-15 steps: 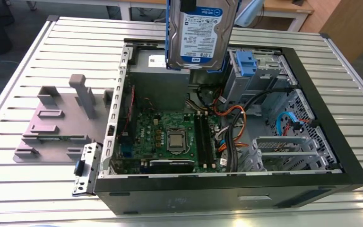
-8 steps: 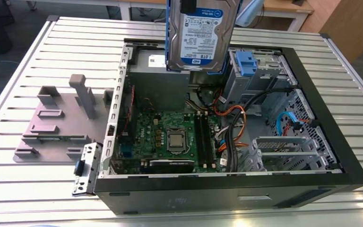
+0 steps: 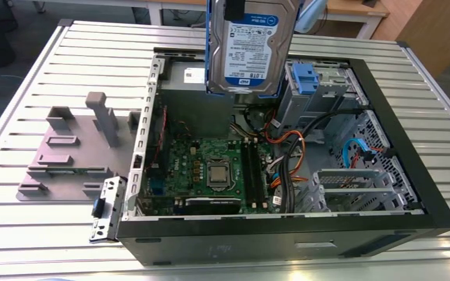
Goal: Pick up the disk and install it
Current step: 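Pick up the disk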
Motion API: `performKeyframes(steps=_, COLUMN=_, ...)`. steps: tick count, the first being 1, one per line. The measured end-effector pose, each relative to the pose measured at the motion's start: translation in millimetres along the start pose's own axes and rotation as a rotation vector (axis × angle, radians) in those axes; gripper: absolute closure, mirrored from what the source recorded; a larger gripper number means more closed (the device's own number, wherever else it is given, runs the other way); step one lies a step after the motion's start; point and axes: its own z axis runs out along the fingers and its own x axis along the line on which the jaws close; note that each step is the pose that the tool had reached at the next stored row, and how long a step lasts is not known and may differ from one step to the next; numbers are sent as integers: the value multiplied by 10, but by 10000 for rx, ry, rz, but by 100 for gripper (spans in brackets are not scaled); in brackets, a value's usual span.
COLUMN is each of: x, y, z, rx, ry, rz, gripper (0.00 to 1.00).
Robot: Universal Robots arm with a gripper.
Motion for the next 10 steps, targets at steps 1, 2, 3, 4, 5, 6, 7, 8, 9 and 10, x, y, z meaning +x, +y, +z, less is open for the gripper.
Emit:
performKeyframes(steps=1, x=0, y=0, z=0, rx=0, ry=4, rz=0, gripper=64)
performKeyframes(steps=2, x=7, y=0, z=1, rx=2, ry=68, rz=0, gripper=64)
performKeyframes(steps=3, x=13, y=0, z=3, rx=5, ry=135, rz=0, gripper=64)
performKeyframes(steps=4, x=13, y=0, z=3, rx=5, ry=140, rz=0, gripper=64)
performKeyframes(steps=5, x=13, y=0, z=3, rx=5, ry=144, rz=0, gripper=64)
performKeyframes(steps=6, x=14, y=0, z=3, rx=5, ry=150, rz=0, gripper=64)
performKeyframes(steps=7, x=14, y=0, z=3, rx=5, ry=154, rz=0, gripper=64)
performKeyframes(steps=8, x=14, y=0, z=3, rx=6, ry=159, rz=0, gripper=64)
performKeyframes(steps=9, x=15, y=0, z=3, rx=6, ry=163, rz=0, gripper=64)
performKeyframes(steps=10, x=15, y=-1, z=3, rx=6, ry=168, rz=0, gripper=64)
